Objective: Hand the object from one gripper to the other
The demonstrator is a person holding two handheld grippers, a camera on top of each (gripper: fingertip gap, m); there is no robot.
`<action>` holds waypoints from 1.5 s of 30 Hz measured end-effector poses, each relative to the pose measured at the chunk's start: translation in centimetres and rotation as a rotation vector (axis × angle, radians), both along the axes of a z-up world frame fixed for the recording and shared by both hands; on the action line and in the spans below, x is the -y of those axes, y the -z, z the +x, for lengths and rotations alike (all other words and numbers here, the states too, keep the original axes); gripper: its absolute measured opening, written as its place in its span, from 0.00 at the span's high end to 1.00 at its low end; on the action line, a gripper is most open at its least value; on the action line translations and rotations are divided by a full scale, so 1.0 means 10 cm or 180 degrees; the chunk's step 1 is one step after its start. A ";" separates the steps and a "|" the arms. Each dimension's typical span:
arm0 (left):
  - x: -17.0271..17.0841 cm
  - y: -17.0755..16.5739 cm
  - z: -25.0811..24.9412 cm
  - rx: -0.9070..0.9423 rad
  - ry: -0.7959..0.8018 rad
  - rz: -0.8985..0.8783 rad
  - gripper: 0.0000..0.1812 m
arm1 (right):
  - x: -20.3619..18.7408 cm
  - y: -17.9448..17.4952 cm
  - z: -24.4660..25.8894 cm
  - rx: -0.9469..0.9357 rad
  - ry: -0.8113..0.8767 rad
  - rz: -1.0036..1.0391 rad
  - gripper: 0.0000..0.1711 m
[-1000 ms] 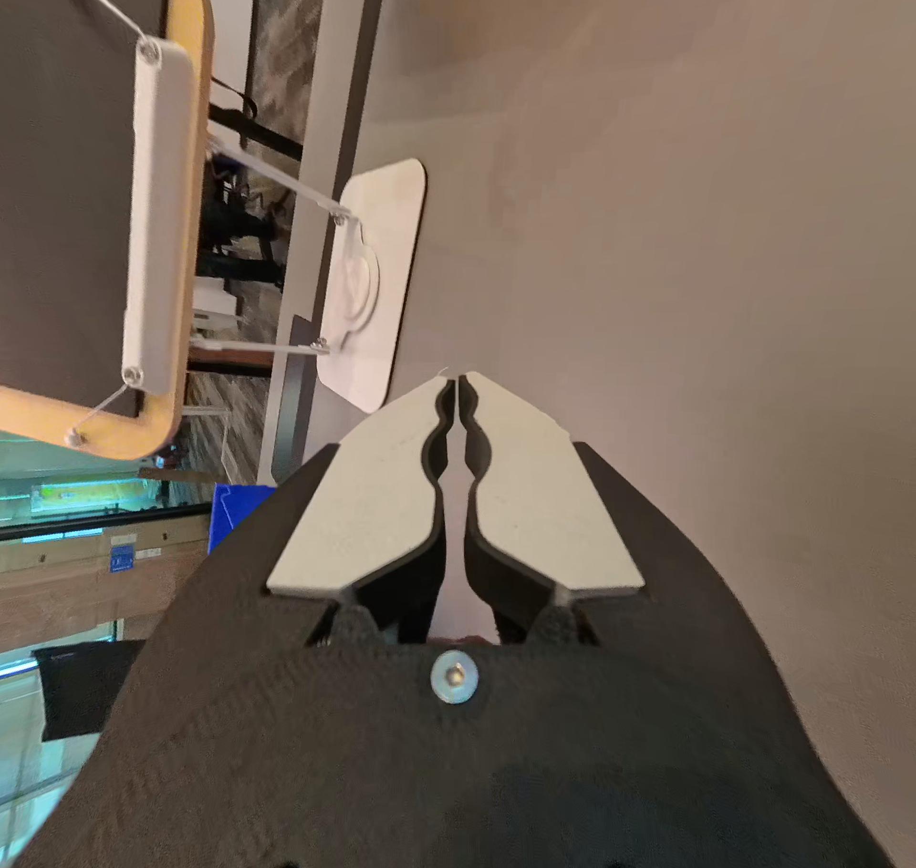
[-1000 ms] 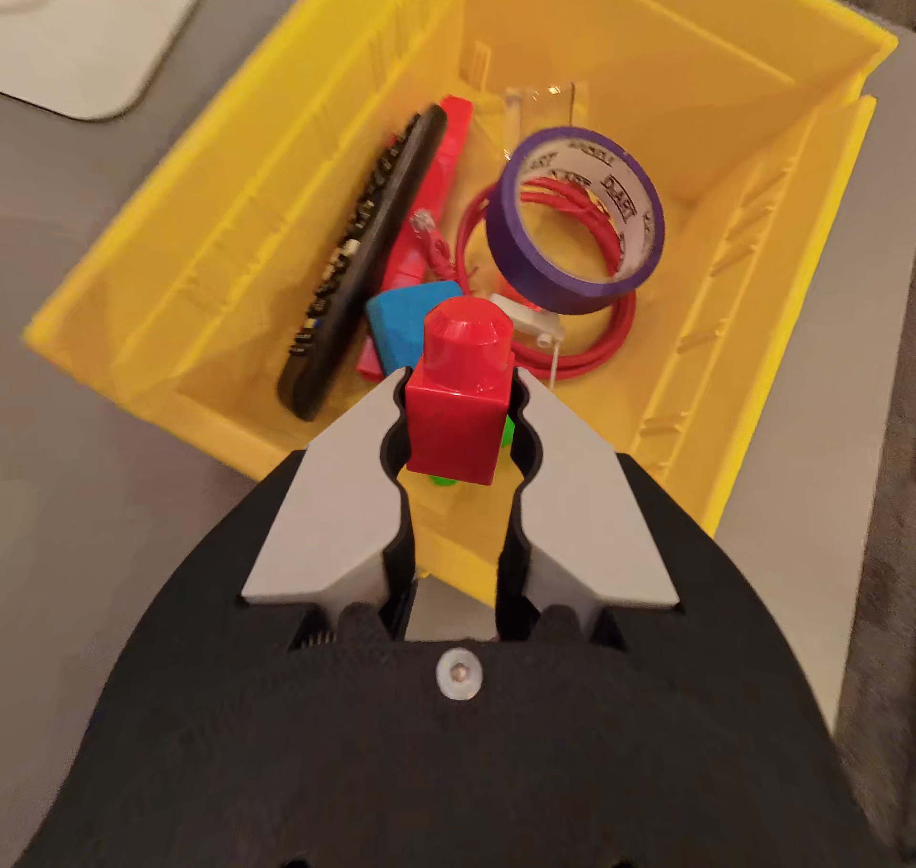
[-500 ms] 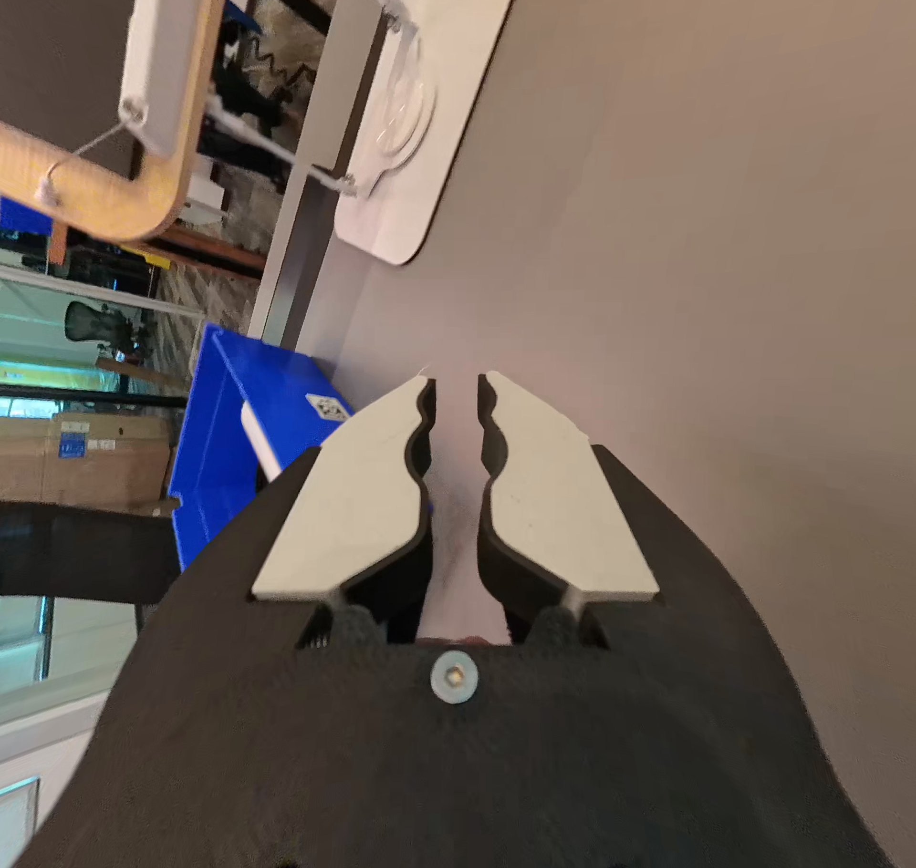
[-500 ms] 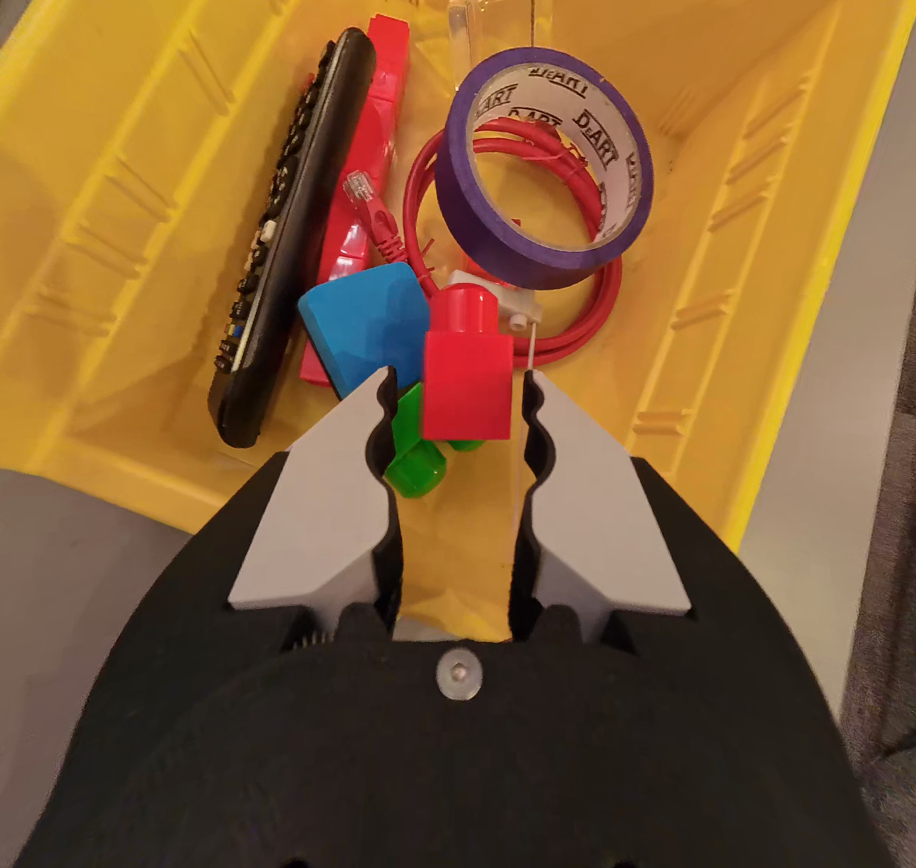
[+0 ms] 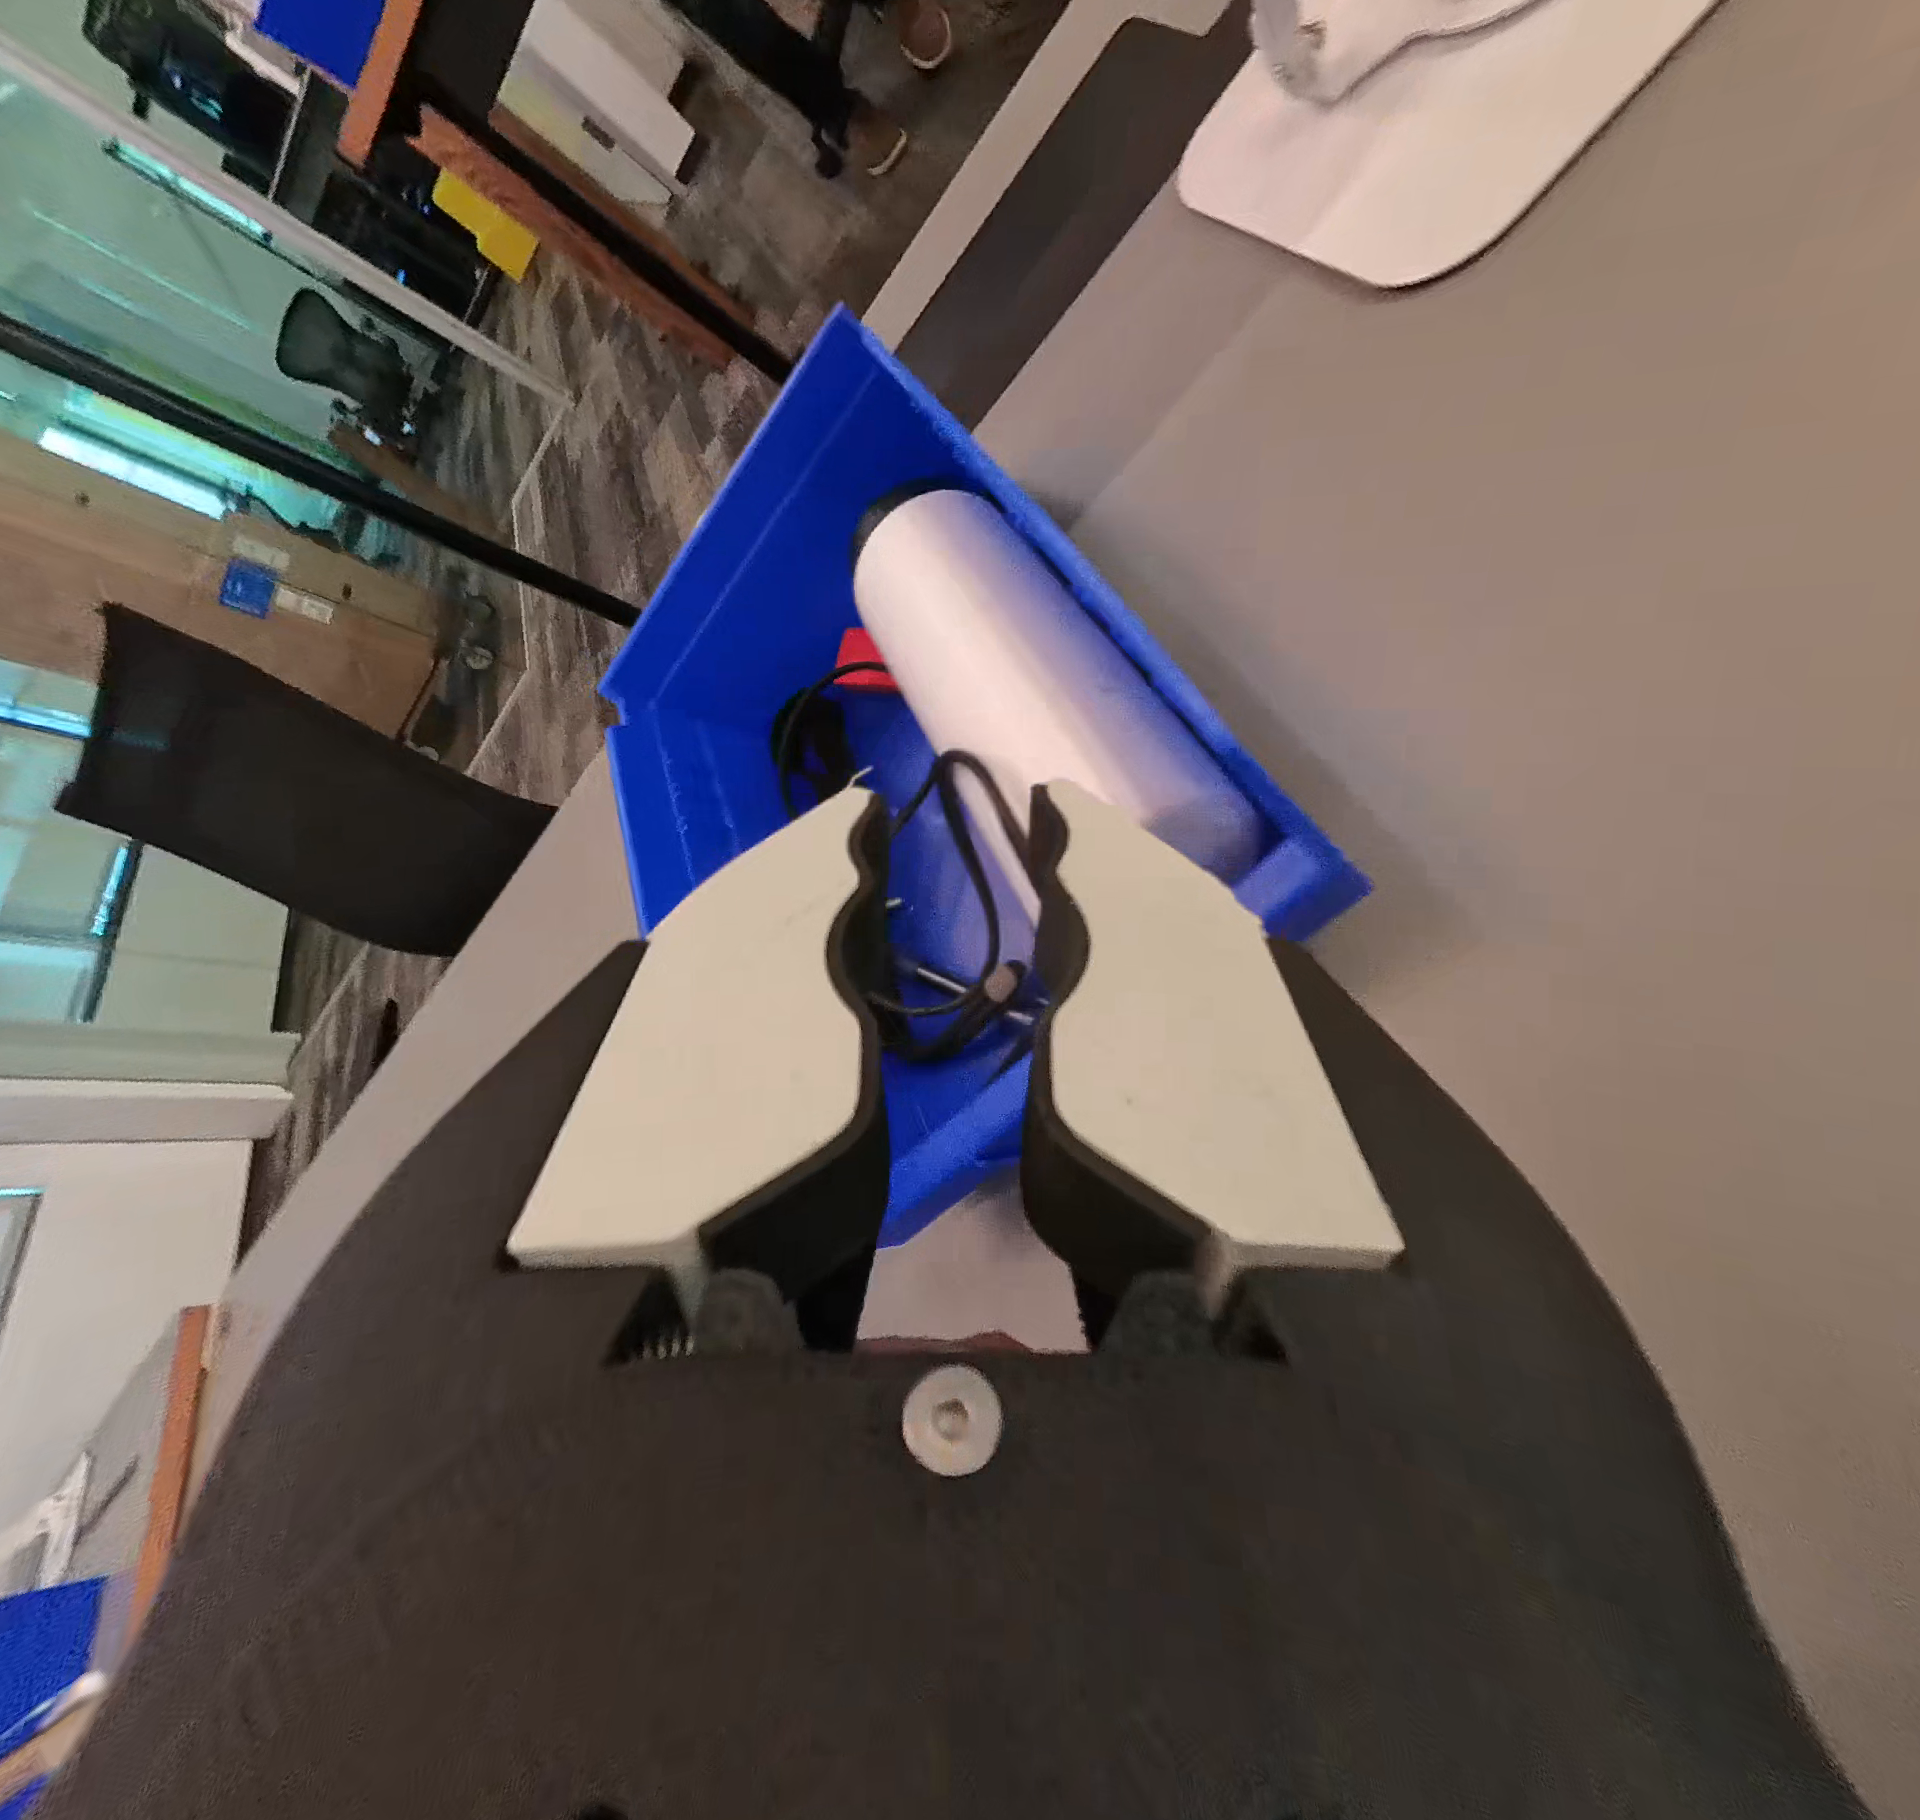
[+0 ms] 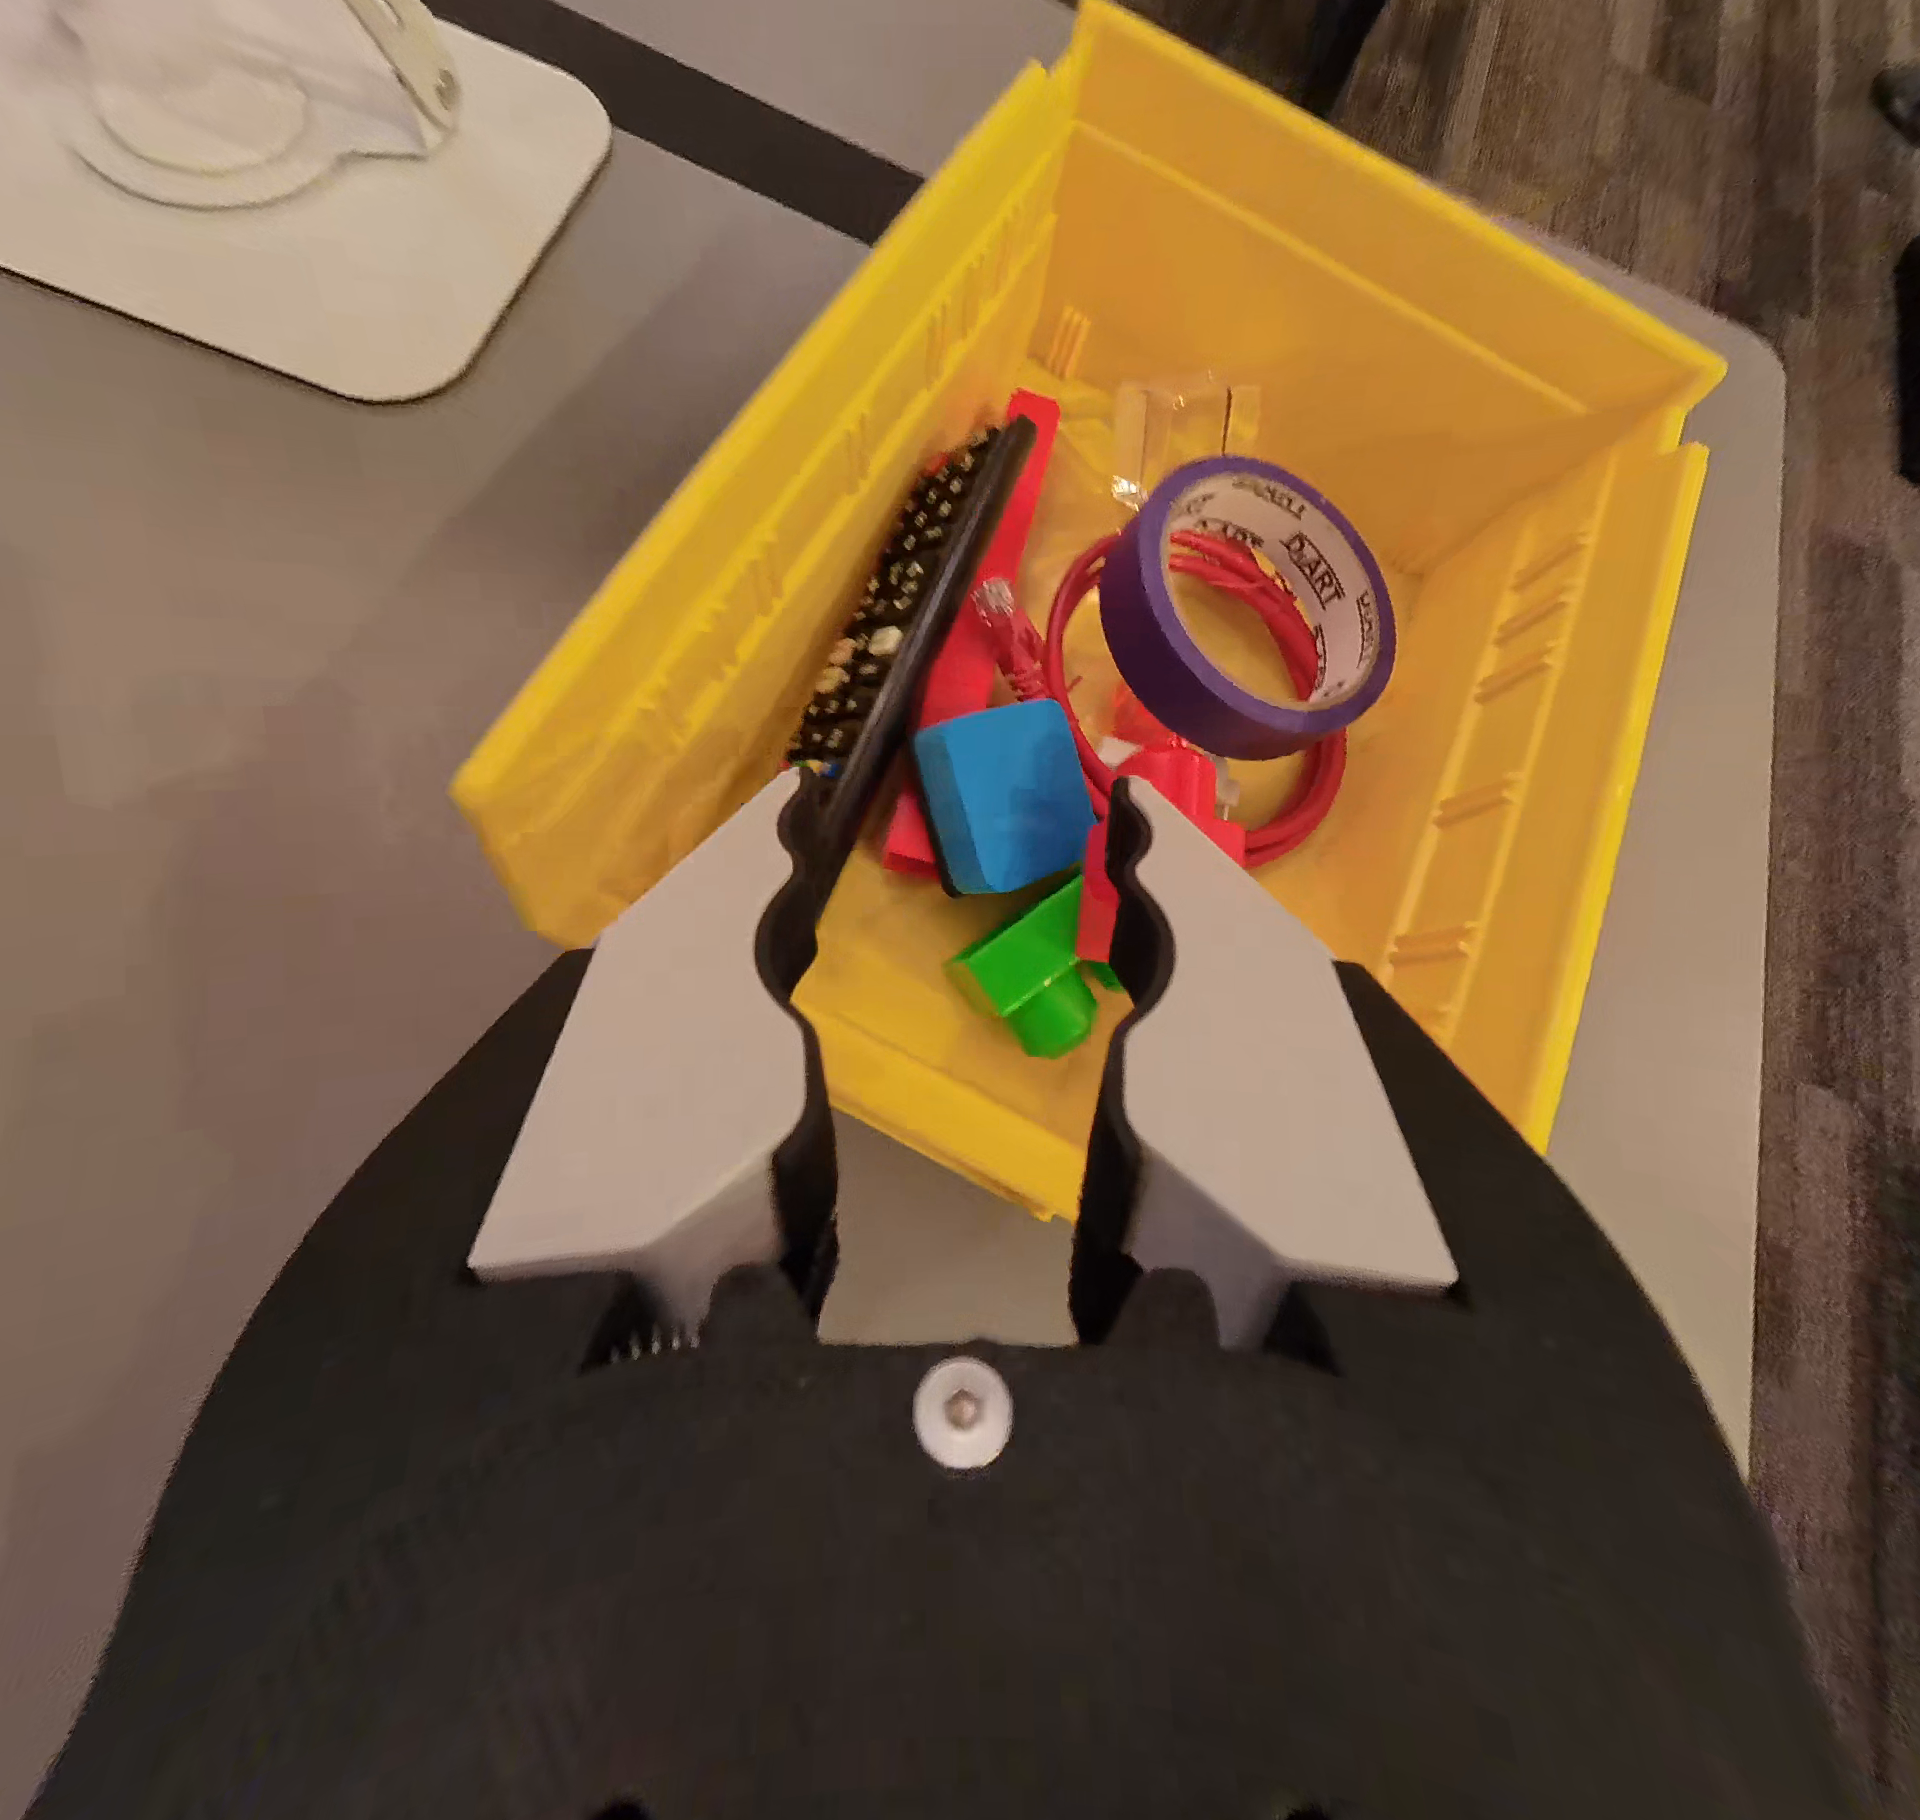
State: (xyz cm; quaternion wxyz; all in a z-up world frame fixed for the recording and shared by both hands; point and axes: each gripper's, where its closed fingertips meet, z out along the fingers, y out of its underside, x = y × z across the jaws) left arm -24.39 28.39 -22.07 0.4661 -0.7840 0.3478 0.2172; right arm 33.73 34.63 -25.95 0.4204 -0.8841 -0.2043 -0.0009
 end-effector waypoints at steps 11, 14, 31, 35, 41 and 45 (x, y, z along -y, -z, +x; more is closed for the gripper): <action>-0.75 0.03 -0.47 0.0277 -0.0098 -0.0338 0.74 | 0.34 -0.36 -0.95 -0.0045 -0.0604 0.0195 0.71; -1.07 0.02 -0.55 0.0342 -0.0050 -0.0426 0.80 | 0.42 -0.37 -1.19 -0.0076 -0.0726 0.0207 0.71; -2.27 1.27 -0.85 0.0104 -0.0317 -0.2225 0.81 | 0.38 -0.14 -2.02 -0.0428 -0.1127 -0.0020 0.73; -2.23 1.29 -0.84 0.0302 -0.0283 -0.2556 0.77 | 0.38 -0.08 -2.10 -0.0430 -0.1183 -0.0060 0.73; -2.32 1.27 -1.01 0.0064 -0.0499 -0.2479 0.78 | 0.36 -0.03 -2.13 -0.0463 -0.1193 -0.0098 0.73; -2.24 1.32 -0.78 0.0607 -0.0428 -0.2709 0.83 | 0.37 -0.03 -2.16 -0.0488 -0.1211 -0.0098 0.73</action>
